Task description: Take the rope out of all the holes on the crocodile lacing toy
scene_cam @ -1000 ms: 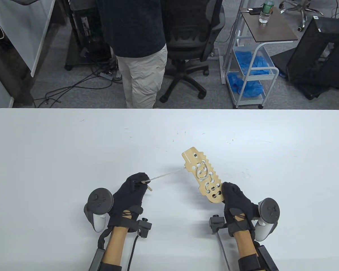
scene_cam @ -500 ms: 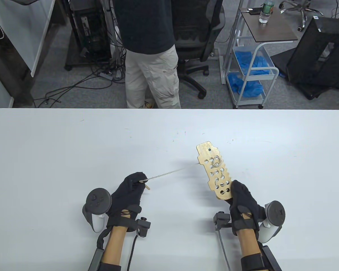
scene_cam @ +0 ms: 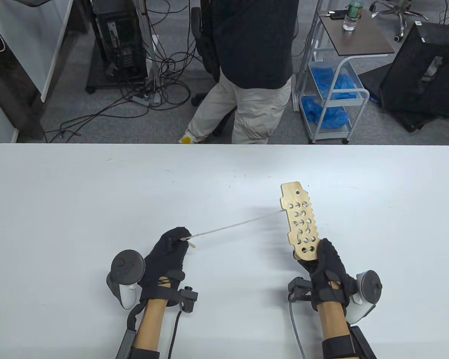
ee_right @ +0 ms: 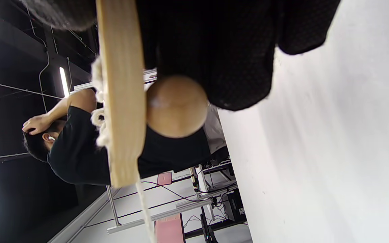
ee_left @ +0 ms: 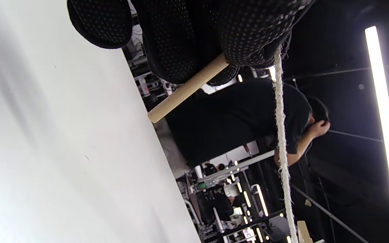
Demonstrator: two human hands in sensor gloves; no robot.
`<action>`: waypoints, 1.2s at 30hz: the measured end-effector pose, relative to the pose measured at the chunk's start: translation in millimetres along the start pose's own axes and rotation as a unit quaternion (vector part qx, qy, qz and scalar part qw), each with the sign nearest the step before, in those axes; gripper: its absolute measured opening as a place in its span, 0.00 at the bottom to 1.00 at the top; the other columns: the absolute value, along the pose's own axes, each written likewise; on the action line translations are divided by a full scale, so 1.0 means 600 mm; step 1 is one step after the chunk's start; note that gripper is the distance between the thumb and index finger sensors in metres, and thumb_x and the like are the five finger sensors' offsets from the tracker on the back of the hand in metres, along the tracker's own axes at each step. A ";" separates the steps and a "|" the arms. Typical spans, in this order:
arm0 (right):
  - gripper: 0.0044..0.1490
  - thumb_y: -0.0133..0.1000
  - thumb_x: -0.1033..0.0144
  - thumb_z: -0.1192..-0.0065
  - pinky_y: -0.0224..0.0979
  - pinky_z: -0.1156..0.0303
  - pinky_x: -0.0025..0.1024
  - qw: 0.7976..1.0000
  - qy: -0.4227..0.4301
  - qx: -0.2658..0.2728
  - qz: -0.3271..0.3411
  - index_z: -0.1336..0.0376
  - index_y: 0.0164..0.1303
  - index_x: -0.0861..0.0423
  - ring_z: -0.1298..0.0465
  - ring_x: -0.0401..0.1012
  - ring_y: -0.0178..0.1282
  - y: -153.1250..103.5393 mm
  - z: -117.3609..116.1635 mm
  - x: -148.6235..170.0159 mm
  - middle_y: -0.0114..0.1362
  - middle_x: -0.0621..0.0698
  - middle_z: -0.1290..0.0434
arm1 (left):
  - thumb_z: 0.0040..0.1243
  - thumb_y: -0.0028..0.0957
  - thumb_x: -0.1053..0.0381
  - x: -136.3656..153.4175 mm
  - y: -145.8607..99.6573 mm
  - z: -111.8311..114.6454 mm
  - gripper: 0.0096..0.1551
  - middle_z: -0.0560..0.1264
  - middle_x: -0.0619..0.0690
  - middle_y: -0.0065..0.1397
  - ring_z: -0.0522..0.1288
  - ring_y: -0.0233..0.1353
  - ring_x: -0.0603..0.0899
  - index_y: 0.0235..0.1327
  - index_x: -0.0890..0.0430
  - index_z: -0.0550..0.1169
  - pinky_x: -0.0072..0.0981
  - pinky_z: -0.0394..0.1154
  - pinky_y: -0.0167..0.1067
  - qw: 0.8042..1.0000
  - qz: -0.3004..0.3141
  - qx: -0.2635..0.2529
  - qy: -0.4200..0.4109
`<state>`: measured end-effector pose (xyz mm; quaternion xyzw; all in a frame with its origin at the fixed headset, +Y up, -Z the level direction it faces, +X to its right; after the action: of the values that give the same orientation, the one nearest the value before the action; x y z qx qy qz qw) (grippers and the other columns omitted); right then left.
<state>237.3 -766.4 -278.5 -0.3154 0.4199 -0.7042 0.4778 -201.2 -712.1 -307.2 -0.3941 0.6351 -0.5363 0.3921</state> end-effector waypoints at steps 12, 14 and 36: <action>0.28 0.52 0.52 0.45 0.66 0.34 0.64 0.998 0.062 0.001 -0.004 0.35 0.53 0.59 0.20 0.55 0.55 0.003 0.008 0.002 0.55 0.58 0.20 | 0.64 0.56 0.53 0.017 -0.008 -0.033 0.26 0.79 0.42 0.69 0.79 0.63 0.50 0.64 0.30 0.73 0.55 0.73 0.68 0.996 -0.028 -0.065 -0.062; 0.28 0.52 0.53 0.45 0.66 0.34 0.64 0.998 0.069 -0.001 -0.005 0.35 0.53 0.59 0.21 0.55 0.55 0.003 0.008 0.002 0.55 0.58 0.20 | 0.64 0.56 0.52 0.022 -0.009 -0.036 0.26 0.79 0.42 0.69 0.79 0.63 0.49 0.64 0.30 0.73 0.55 0.73 0.68 0.994 -0.037 -0.073 -0.076; 0.28 0.50 0.54 0.41 0.64 0.33 0.65 0.984 -0.028 -0.176 0.017 0.33 0.50 0.61 0.19 0.55 0.52 -0.036 -0.112 0.022 0.52 0.59 0.18 | 0.69 0.49 0.43 0.002 -0.007 0.000 0.23 0.88 0.39 0.54 0.85 0.52 0.46 0.59 0.34 0.78 0.52 0.78 0.63 0.998 -0.003 -0.041 -0.050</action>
<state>167.1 -754.9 -289.1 -0.4070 0.5293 -0.6016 0.4385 -201.2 -713.4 -303.3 -0.4387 0.6346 -0.4906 0.4052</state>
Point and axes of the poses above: the tracker on the back of each hand, its own x axis roughly to the little-finger side, its own y axis roughly from the wrist to the fingertips, z = x × y, the point moved 4 cm from there along y, roughly from the wrist to the fingertips
